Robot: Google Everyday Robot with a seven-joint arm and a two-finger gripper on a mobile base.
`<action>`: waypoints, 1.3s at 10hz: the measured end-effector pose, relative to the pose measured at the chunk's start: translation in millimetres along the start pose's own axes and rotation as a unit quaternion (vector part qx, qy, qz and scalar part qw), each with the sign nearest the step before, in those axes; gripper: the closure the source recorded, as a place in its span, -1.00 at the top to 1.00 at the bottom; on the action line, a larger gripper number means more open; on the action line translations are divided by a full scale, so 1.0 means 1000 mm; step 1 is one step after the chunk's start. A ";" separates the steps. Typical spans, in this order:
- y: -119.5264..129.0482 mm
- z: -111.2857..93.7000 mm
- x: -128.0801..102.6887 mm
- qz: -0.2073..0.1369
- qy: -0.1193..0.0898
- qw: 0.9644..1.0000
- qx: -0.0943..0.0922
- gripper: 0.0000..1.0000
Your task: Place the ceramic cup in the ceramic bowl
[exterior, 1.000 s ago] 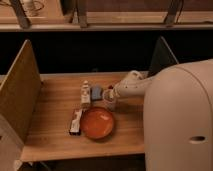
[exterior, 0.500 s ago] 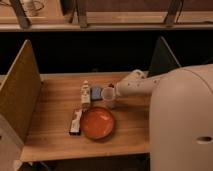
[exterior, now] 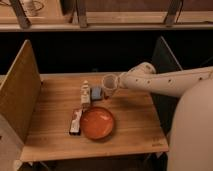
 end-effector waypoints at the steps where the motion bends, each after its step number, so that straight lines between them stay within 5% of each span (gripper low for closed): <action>1: 0.009 -0.013 -0.003 -0.009 -0.011 1.000 -0.009 -1.00; 4: 0.043 -0.046 0.018 -0.038 -0.021 0.998 -0.043 -1.00; 7: 0.080 -0.052 0.074 -0.051 0.015 0.995 -0.079 -1.00; 9: 0.101 -0.050 0.120 -0.067 0.057 0.992 -0.094 -1.00; 13: 0.103 -0.050 0.125 -0.072 0.063 0.991 -0.096 -1.00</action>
